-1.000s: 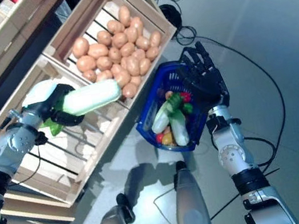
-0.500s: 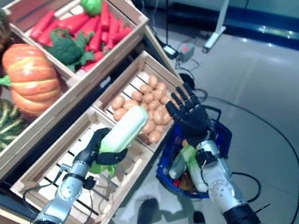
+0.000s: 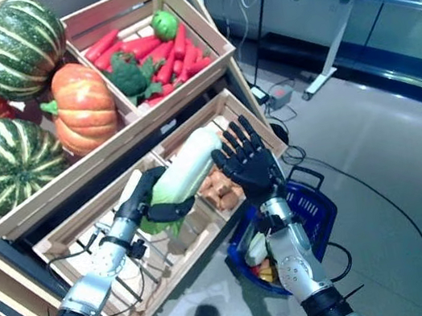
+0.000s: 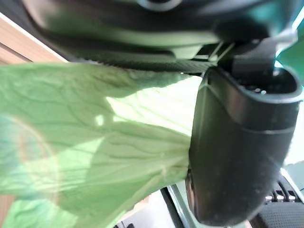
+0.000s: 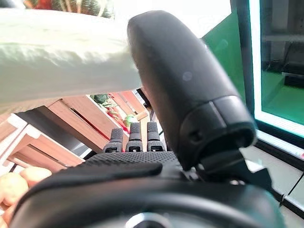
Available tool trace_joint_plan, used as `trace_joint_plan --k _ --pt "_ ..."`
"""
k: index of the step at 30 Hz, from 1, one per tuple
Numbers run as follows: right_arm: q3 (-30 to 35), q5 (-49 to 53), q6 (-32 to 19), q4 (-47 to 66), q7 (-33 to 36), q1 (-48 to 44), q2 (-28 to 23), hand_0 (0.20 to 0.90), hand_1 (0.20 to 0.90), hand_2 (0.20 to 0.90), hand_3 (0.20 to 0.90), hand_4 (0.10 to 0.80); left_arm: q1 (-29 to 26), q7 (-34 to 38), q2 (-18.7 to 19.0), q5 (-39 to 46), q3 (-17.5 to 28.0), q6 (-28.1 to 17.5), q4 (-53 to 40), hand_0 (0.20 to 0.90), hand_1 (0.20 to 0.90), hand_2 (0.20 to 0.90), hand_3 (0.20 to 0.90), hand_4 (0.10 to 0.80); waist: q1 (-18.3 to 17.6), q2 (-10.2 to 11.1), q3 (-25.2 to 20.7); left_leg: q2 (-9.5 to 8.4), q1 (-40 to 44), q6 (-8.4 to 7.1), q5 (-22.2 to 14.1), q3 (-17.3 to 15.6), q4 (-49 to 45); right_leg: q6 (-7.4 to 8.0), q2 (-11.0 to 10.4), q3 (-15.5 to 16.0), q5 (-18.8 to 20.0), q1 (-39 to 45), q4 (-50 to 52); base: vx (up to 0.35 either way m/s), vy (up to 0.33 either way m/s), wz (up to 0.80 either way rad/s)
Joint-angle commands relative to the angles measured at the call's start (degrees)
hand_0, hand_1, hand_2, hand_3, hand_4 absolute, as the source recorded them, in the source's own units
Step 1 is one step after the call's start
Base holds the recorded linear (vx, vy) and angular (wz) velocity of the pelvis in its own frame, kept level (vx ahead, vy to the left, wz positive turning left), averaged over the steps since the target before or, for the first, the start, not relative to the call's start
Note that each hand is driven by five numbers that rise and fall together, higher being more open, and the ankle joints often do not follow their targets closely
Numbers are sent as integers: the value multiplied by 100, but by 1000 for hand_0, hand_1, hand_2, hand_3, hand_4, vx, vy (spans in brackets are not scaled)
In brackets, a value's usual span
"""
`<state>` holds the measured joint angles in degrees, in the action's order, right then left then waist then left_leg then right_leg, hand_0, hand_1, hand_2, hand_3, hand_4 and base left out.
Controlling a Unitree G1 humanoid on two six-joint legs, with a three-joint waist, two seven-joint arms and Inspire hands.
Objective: Put vegetables into the basket
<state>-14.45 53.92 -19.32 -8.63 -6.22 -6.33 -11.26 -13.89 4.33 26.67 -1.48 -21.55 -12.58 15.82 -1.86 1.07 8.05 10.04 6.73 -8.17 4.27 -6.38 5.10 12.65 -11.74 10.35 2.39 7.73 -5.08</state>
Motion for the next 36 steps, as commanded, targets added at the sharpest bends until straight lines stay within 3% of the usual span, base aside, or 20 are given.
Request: trace_joint_plan --k 1,7,11,19,27,36 --pt "5 -417 -732 509 100 -413 30 900 900 900 900 800 -609 158 -136 414 151 -497 -635 300 300 300 300 400 117 -95 -459 151 80 128 -363 -21 -10 -131 -165 127 47 50 35 0 0 0" --pt "-45 -671 -852 431 347 -429 69 900 900 900 900 800 -565 428 -190 435 179 -465 -874 300 300 300 300 400 172 -77 -455 153 129 125 -397 31 -10 -127 -172 142 37 115 18 -1 -1 1" --pt "-68 -685 -919 395 439 -387 102 900 900 900 900 800 -463 771 -233 386 225 -695 -1031 300 300 300 300 400 217 -51 -453 158 150 125 -411 62 -10 -134 -178 169 29 153 8 -7 -12 10" --pt "-194 -457 -816 322 247 -436 141 900 900 900 900 800 -422 503 -237 179 -67 -925 -1274 300 300 300 300 400 271 -10 -408 156 149 117 -429 117 -10 -126 -192 229 22 184 8 -19 -7 4" --pt "-222 484 -185 286 -702 -568 74 900 900 900 900 800 -506 -1 -134 106 -450 -883 -1283 300 300 300 300 400 307 44 -428 164 175 106 -442 143 -10 -114 -196 257 4 234 8 0 0 0" --pt "-246 826 640 199 -1430 -835 -88 900 900 900 900 800 -585 -381 -43 80 -719 -915 -1101 300 300 300 300 400 368 98 -521 185 194 82 -446 165 -10 -109 -196 336 -4 270 8 3 -15 7"
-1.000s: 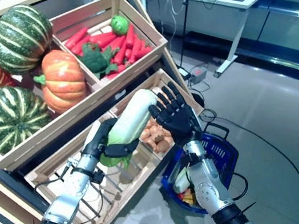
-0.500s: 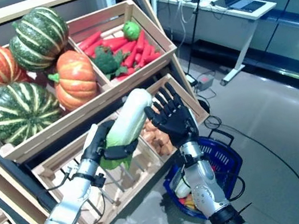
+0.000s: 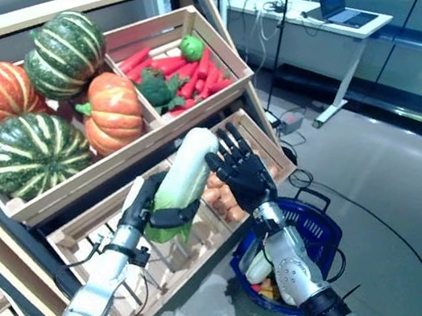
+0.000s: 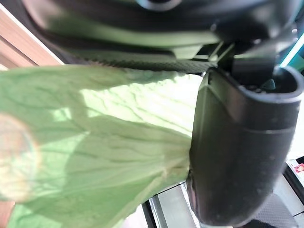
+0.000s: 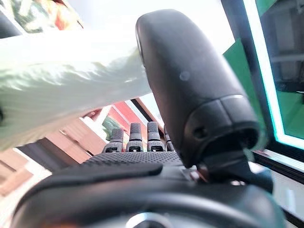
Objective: Put vegetables into the basket
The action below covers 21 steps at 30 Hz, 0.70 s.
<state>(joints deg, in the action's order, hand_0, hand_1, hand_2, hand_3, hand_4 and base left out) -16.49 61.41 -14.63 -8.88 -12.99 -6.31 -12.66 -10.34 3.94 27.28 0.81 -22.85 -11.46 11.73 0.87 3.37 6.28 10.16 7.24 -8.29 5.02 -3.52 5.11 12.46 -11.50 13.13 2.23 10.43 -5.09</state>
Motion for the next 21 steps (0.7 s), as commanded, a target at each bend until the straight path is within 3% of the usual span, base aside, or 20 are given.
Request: trace_joint_plan --k 1,5,12,21 --pt "-42 71 239 230 -787 -856 45 900 900 900 900 800 -942 -361 -104 -157 -600 -1030 -692 300 300 300 300 400 98 -131 -349 173 139 92 -520 -118 -11 -89 -220 61 11 -1 9 0 0 0" --pt "-103 -147 427 204 -756 -983 -54 900 900 900 900 800 -958 -459 -78 -159 -675 -1113 -685 300 300 300 300 400 117 -117 -372 175 132 91 -518 -106 -11 -93 -217 74 14 -9 9 -1 -8 2" --pt "-192 -723 305 105 -593 -1215 -192 900 900 900 900 800 -1017 -715 -46 -353 -897 -1223 -760 300 300 300 300 400 116 -121 -385 171 122 91 -520 -107 -11 -90 -222 78 20 -26 9 0 0 0" --pt "-260 -592 336 216 -862 -1474 -204 900 900 900 900 800 -1009 -878 -59 -315 -1179 -1122 -657 300 300 300 300 400 144 -119 -366 163 136 92 -540 -67 -11 -80 -231 59 11 -13 9 0 0 0"
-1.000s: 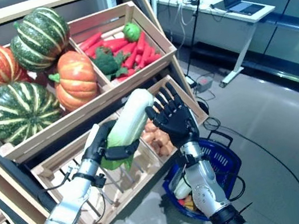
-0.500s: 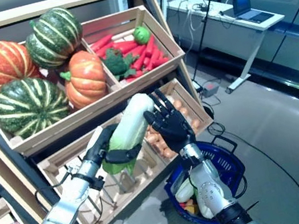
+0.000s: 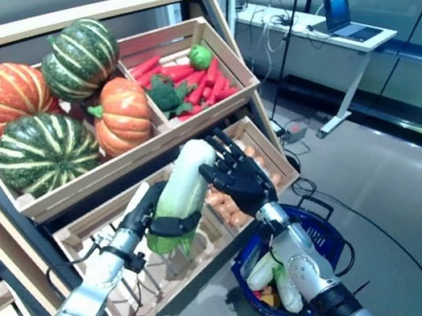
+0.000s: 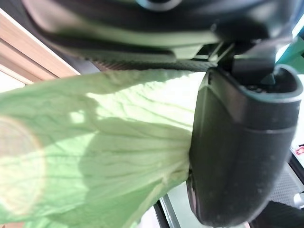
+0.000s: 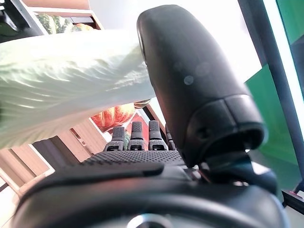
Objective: Put vegetables into the basket
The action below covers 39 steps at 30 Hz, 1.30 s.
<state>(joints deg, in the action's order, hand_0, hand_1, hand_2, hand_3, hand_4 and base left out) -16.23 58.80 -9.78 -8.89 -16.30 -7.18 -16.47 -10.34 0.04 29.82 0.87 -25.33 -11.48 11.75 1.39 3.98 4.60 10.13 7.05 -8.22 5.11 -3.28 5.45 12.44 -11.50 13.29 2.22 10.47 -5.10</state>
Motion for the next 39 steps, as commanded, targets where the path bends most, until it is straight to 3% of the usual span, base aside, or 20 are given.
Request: trace_joint_plan --k 1,5,9,12,21,29,30,31,32,34,39 --pt "-270 -326 -180 221 -575 -1432 134 900 900 900 900 800 -994 -525 -297 -291 -954 -1090 -651 300 300 300 300 400 105 -177 -201 174 157 84 -554 -92 -45 -77 -235 49 5 -13 10 0 0 0" --pt "-239 -230 -82 221 -753 -1551 75 900 900 900 900 800 -996 -631 -266 -286 -1019 -1136 -581 300 300 300 300 400 122 -174 -203 184 154 81 -557 -80 -45 -75 -236 60 5 -19 10 0 0 0" --pt "-288 -348 640 124 -1196 -1634 -81 900 900 900 900 800 -1031 -746 -186 -388 -1020 -1274 -536 300 300 300 300 400 133 -159 -226 192 158 72 -562 -77 -45 -71 -240 71 7 -18 10 0 0 0" --pt "-485 -763 858 20 -1340 -1713 -395 900 900 900 900 800 -1052 -762 -108 -386 -1026 -1300 -544 300 300 300 300 400 139 -133 -246 199 150 65 -550 -85 -45 -69 -245 82 19 -27 10 0 0 0" --pt "-781 -1511 905 132 -1373 -1961 -889 900 900 900 900 800 -1070 -631 -7 -528 -1027 -1363 -479 300 300 300 300 400 129 -86 -216 178 115 74 -520 -80 -45 -80 -240 36 62 -70 10 0 0 0" --pt "-815 -1166 935 77 -1341 -2005 -804 900 900 900 900 800 -1074 -589 -27 -551 -1019 -1382 -429 300 300 300 300 400 141 -89 -218 186 120 72 -516 -74 -45 -83 -246 37 54 -59 10 0 0 0" --pt "-799 -1105 932 66 -1334 -1990 -763 775 775 775 775 717 -1063 -588 -34 -558 -1018 -1383 -435 300 300 300 300 400 145 -91 -218 188 123 71 -518 -73 -45 -80 -247 40 51 -54 10 0 0 0" --pt "-724 -987 903 55 -1286 -1941 -675 559 559 559 559 573 -1042 -587 -46 -574 -1015 -1408 -425 300 300 300 300 400 149 -99 -221 192 124 69 -522 -73 -45 -76 -248 47 46 -50 10 0 0 0" --pt "-706 -963 893 51 -1276 -1930 -658 422 422 422 422 482 -1036 -588 -46 -579 -1014 -1415 -423 300 300 300 300 400 149 -100 -222 191 123 69 -523 -72 -45 -76 -248 47 46 -51 10 0 0 0" --pt "-613 -843 791 33 -1202 -1868 -537 300 300 300 300 400 -1018 -561 -55 -617 -1029 -1409 -434 300 300 300 300 400 145 -110 -226 194 120 68 -523 -76 -45 -68 -252 47 45 -56 10 0 0 0" --pt "-440 -614 609 33 -1113 -1797 -340 300 300 300 300 400 -1023 -533 -89 -653 -1040 -1404 -391 300 300 300 300 400 131 -126 -235 199 120 68 -527 -80 -45 -67 -256 40 40 -60 10 0 0 0"
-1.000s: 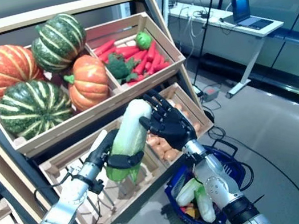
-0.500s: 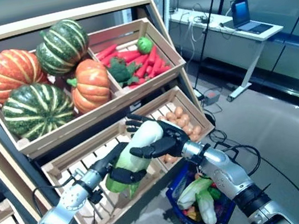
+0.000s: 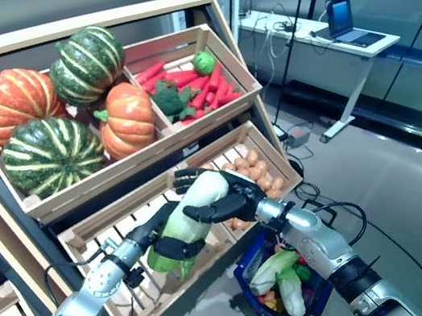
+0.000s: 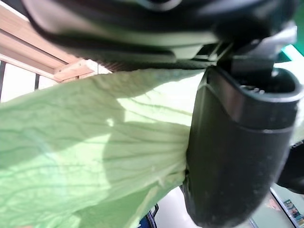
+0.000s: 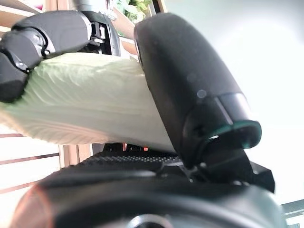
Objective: Put vegetables into the basket
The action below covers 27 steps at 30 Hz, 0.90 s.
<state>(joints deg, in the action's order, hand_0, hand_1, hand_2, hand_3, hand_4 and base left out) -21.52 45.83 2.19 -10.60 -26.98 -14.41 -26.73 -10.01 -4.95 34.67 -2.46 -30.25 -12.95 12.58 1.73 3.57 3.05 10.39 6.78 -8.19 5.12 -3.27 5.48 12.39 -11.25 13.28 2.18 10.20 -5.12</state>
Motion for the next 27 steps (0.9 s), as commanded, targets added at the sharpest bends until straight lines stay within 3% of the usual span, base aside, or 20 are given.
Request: trace_joint_plan --k 1,15,16,17,27 --pt "134 741 -610 195 -16 -1063 727 300 300 300 300 400 -1054 -27 -577 -321 -550 -1266 -465 300 300 300 300 400 95 -92 -81 174 150 66 -530 -82 -48 -61 -282 42 41 -29 12 0 0 0" --pt "300 900 -680 163 4 -994 890 300 300 300 300 400 -981 158 -612 -323 -497 -1167 -372 309 309 309 309 406 93 -102 -95 187 151 57 -545 -90 -48 -52 -281 21 20 -38 12 0 0 0" --pt "313 896 -693 150 20 -1001 899 300 300 300 300 400 -968 181 -625 -327 -478 -1126 -352 811 811 811 811 740 93 -104 -97 187 155 56 -547 -87 -48 -56 -277 14 17 -35 12 0 0 0" --pt "316 894 -705 152 41 -1000 901 300 300 300 300 400 -957 207 -631 -332 -471 -1109 -343 900 900 900 900 800 92 -106 -99 187 156 55 -548 -84 -48 -57 -276 10 15 -36 12 0 0 0" --pt "746 904 -744 303 160 -862 678 300 300 300 300 400 -484 266 -660 -62 -176 -769 196 900 900 900 900 800 62 -89 -73 208 167 58 -546 -155 -48 -53 -269 -21 32 -63 12 0 0 0"
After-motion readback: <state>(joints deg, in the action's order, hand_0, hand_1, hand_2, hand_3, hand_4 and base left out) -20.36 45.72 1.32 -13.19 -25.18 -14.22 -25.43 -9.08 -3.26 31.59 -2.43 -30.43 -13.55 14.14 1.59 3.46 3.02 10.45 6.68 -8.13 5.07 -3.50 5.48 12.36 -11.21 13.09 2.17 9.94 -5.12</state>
